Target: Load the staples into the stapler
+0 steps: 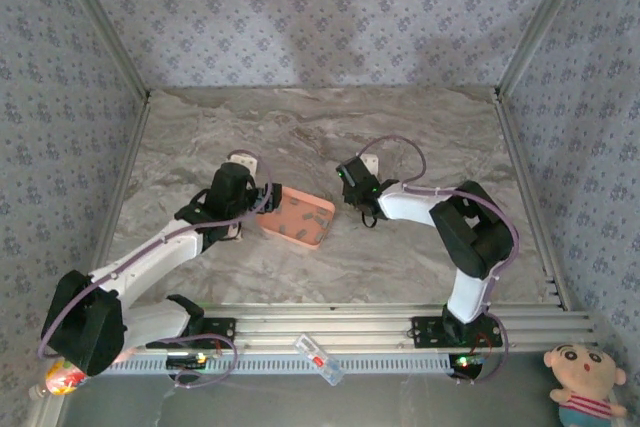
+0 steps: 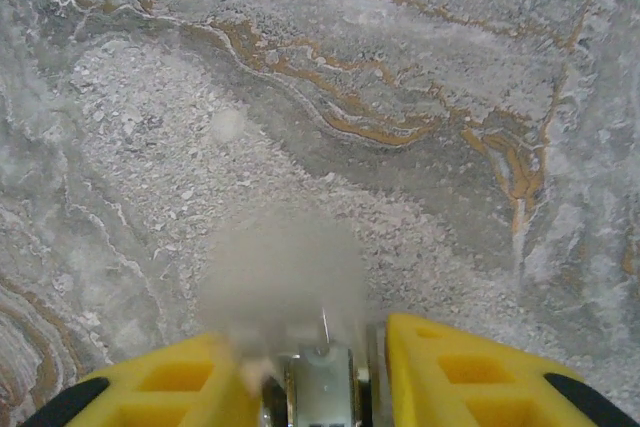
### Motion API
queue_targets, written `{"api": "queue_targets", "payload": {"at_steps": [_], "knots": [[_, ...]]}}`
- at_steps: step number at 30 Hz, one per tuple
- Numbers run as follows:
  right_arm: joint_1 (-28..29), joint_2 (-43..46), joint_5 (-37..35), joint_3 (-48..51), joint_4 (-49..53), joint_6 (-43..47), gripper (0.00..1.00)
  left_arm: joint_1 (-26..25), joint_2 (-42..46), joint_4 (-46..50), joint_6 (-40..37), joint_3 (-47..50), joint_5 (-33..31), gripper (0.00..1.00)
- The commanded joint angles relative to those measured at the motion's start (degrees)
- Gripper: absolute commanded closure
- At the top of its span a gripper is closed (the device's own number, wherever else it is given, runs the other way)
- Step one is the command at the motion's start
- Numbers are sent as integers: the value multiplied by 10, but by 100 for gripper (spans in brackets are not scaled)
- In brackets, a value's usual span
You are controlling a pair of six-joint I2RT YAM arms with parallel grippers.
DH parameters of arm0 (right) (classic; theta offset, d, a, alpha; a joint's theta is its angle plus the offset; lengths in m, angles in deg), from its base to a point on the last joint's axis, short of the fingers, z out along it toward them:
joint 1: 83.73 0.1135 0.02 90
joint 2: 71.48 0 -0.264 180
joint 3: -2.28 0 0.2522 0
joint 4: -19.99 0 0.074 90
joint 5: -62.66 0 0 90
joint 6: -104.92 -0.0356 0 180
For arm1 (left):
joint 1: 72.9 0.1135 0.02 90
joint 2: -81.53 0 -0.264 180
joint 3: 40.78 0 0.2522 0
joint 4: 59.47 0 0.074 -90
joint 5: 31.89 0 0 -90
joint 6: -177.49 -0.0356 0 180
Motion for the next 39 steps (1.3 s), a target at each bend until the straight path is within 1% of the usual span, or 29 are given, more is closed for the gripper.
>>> {"api": "queue_targets", "payload": {"at_steps": [1,3,6,10,13,16,18,22,29,31,34,39], "knots": [[4,-7,-14,-19,20,-19,58,5,16,15,18,6,-12,16],[6,1,-15,-23,32,-19,51,7,15,28,26,2,-15,12],[11,30,-19,-25,46,-12,47,15,13,53,42,-3,-14,12],[21,80,-28,-24,62,-12,46,31,9,91,80,-9,-12,12],[20,104,-10,-20,69,-12,46,51,6,124,119,-12,-8,12],[13,104,18,-19,85,-13,45,78,5,143,152,-6,13,14],[3,91,43,-19,92,-17,42,94,5,147,176,0,26,16],[-16,55,79,-24,89,-25,37,115,6,136,190,15,58,16],[-26,4,86,-43,80,-12,37,123,-2,128,185,15,80,16],[-32,-9,89,-48,80,11,42,124,-6,129,186,14,81,16],[-40,-21,98,-48,73,18,44,126,-10,127,185,15,81,16],[-43,-26,115,-38,45,50,52,127,-12,118,180,19,85,16]]}}
